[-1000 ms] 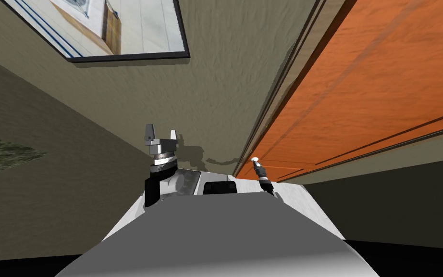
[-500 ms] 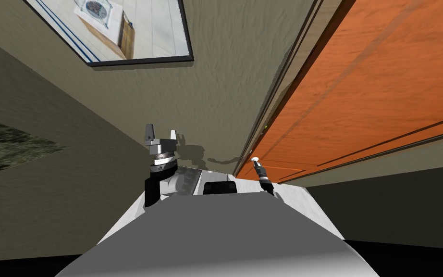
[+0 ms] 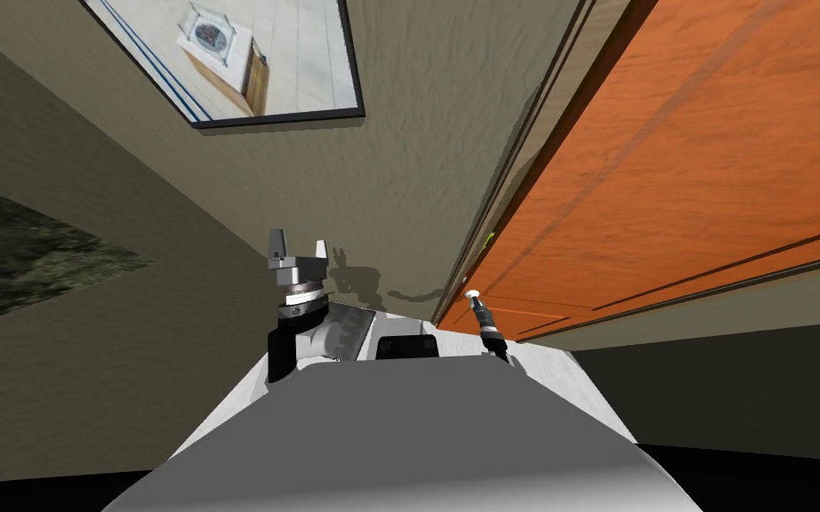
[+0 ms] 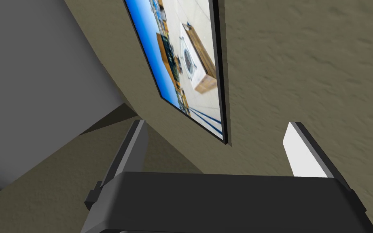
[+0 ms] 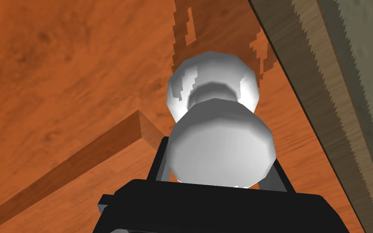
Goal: Pull the door open
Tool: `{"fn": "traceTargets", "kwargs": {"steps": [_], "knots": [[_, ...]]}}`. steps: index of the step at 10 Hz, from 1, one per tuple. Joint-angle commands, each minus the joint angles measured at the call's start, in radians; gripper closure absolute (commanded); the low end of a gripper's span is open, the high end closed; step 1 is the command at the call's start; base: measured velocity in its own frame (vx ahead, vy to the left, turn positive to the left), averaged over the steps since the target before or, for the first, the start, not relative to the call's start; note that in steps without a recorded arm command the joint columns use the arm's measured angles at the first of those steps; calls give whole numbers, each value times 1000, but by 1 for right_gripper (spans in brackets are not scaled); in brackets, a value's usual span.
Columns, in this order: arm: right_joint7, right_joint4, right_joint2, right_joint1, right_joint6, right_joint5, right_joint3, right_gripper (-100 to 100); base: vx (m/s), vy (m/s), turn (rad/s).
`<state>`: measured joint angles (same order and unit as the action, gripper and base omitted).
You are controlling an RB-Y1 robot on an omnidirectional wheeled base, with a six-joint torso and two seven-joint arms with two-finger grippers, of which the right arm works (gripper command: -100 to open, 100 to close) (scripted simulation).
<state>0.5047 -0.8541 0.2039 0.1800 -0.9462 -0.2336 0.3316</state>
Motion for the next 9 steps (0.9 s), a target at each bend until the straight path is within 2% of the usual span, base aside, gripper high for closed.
{"fn": "traceTargets", "kwargs": {"steps": [1,2,4,5,6,7,9], "knots": [[-50,1,-4,0,-3,21,-15,100,-37,-23,69],[-55,1,-4,0,-3,21,-15,100,-28,-17,37],[-120,-1,1,1,1,63,-31,100,-50,-16,98],[-135,-1,1,1,1,63,-31,100,-43,-25,50],[-171,-2,3,2,3,86,-39,100,-43,-18,86],[-176,-2,3,2,3,86,-39,100,-33,-12,31],[-240,-5,8,3,7,130,-56,100,-49,-17,94]]}}
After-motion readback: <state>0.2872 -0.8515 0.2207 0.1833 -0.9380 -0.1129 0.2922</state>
